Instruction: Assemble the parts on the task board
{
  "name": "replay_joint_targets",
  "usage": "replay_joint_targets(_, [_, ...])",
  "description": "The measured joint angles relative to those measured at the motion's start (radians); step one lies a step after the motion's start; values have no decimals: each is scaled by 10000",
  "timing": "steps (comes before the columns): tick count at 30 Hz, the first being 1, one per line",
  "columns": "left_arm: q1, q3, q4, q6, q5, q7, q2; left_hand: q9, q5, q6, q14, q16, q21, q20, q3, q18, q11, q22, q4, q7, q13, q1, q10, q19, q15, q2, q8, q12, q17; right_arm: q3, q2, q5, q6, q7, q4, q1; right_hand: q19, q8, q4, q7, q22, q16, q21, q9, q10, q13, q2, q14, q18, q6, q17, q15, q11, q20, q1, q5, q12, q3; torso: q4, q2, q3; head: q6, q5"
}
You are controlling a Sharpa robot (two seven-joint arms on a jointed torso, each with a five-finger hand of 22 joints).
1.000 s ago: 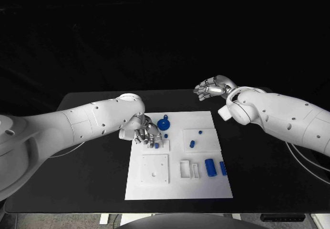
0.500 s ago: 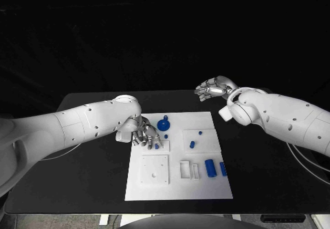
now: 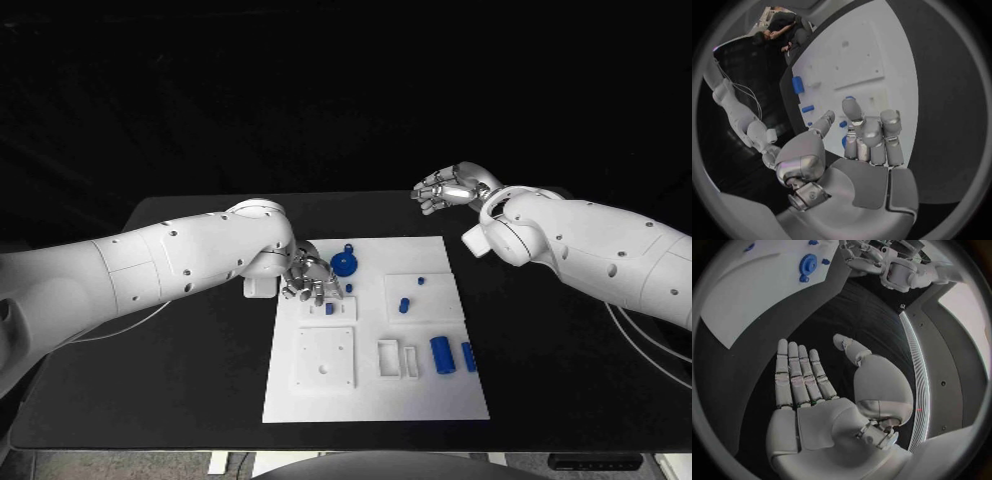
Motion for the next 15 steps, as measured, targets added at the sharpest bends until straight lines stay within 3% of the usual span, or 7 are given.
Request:
replay_joint_targets(3, [-2,-1,360,-435,-140,48,-229,-55,0,-1,34,-113,-9,0,34,-2,5,-34,-78,0,11,150,-5,0,-8,20,-89,-50,-27,0,-20,-5,0,2,8,0,0,0,0,0,1,0,0,0,0,-1,0,0,0,0,-9,0,0,0,0,0,0,0,-2,2,7,4,1])
replay_joint_targets(6, [-8,-9,837,-994,-284,83,-538,-142,198,-129,35,-278,-123,0,137,-22,54,-102,-80,54,37,367,-126,0,-7,236,-184,-185,-121,0,-64,-9,0,3,20,-1,0,0,0,0,1,0,0,0,0,0,0,0,0,0,-9,0,0,0,0,0,0,0,-3,4,6,3,2])
replay_joint_targets(8, [-10,-16,1107,-1313,-352,98,-738,-222,228,-266,36,-332,-156,0,138,-52,68,-129,-79,73,42,397,-141,0,-5,207,-283,-245,-155,0,-93,-10,-1,4,20,-1,0,0,0,0,1,0,0,0,0,0,0,0,-1,0,-9,-1,0,0,0,0,0,0,-5,5,6,3,-17])
replay_joint_targets(10, [-12,-26,1410,-1677,-420,116,-952,-607,273,-1296,59,-396,-194,0,221,-79,229,-169,-75,288,41,504,-173,0,169,100,-893,-349,-183,0,-126,-12,-2,4,25,-1,0,0,0,0,1,0,0,0,0,0,0,0,-1,0,-8,-1,0,0,0,0,0,0,-4,5,6,4,-30])
replay_joint_targets(11, [-15,-31,1541,-1834,-446,125,-1042,-765,273,-1539,55,-437,-204,1,250,-78,310,-182,-46,376,34,544,-164,0,267,60,-1054,-396,-196,0,-139,-13,-2,4,29,-1,0,0,0,0,1,0,0,0,0,0,0,0,0,0,-8,-1,0,0,0,0,0,0,-2,5,6,4,-36])
replay_joint_targets(12, [-22,-42,1721,-2037,-477,136,-1152,-881,273,-1727,66,-475,-239,2,273,-75,355,-194,-23,508,23,552,-150,0,320,52,-1136,-430,-208,0,-150,-14,-3,4,30,-1,0,0,0,0,1,0,0,0,0,0,0,0,-1,0,-8,-1,0,0,0,0,0,1,-1,4,6,7,-44])
replay_joint_targets(15, [-72,-81,2105,-2553,-535,166,-1383,-1230,273,-1781,90,-518,-269,3,355,-45,413,-237,59,552,1,620,-116,1,371,-20,-1203,-521,-223,-1,-166,-17,-4,3,45,-1,0,0,0,0,1,0,0,0,0,-1,0,0,-1,0,-9,-1,0,0,0,0,0,1,5,2,7,15,-57])
